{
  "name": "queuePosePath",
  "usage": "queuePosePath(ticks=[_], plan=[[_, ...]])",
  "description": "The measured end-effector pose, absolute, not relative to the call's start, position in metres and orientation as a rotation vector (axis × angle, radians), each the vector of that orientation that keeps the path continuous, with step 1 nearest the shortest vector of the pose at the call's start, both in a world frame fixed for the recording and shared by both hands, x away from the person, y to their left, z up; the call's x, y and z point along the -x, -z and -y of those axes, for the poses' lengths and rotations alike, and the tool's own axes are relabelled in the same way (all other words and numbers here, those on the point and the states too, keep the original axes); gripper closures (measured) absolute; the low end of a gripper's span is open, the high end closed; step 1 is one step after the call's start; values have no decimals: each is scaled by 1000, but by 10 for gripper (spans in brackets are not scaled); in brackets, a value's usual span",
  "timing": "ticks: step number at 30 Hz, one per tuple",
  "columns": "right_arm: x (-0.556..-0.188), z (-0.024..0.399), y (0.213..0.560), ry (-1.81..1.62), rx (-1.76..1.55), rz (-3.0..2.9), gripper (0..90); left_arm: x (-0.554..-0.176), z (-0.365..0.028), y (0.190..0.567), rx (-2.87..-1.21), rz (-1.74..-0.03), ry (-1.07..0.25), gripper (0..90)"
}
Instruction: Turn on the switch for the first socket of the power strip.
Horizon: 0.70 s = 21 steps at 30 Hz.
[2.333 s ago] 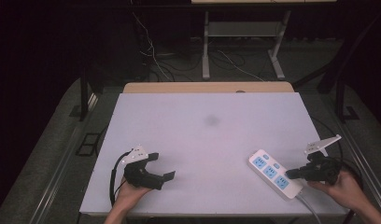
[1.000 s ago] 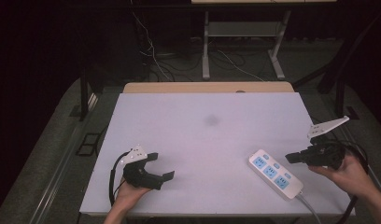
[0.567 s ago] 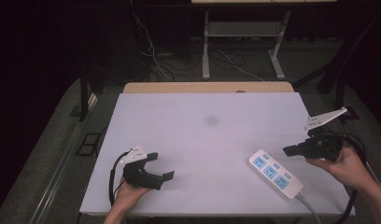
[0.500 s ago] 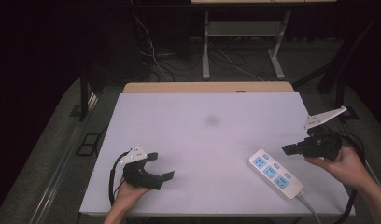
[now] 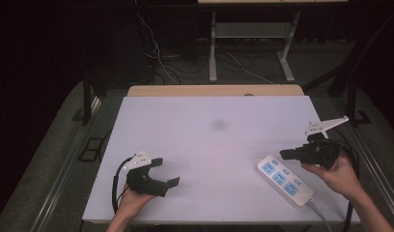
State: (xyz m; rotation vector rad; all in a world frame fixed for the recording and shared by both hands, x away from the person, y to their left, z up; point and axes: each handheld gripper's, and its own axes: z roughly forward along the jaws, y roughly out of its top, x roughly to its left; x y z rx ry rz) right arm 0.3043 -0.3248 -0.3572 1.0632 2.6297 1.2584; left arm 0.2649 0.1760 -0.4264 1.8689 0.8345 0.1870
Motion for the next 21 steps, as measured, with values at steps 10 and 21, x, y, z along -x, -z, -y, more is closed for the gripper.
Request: queuePosePath(ticks=[10,21], plan=[[-286,325,384,-1437,-1147,-2475,896,-265,-176,426,-1869,-831,-188,0],[-268,332,400,-1547,-1203,-2360,895,-265,-176,426,-1873,-829,-190,0]])
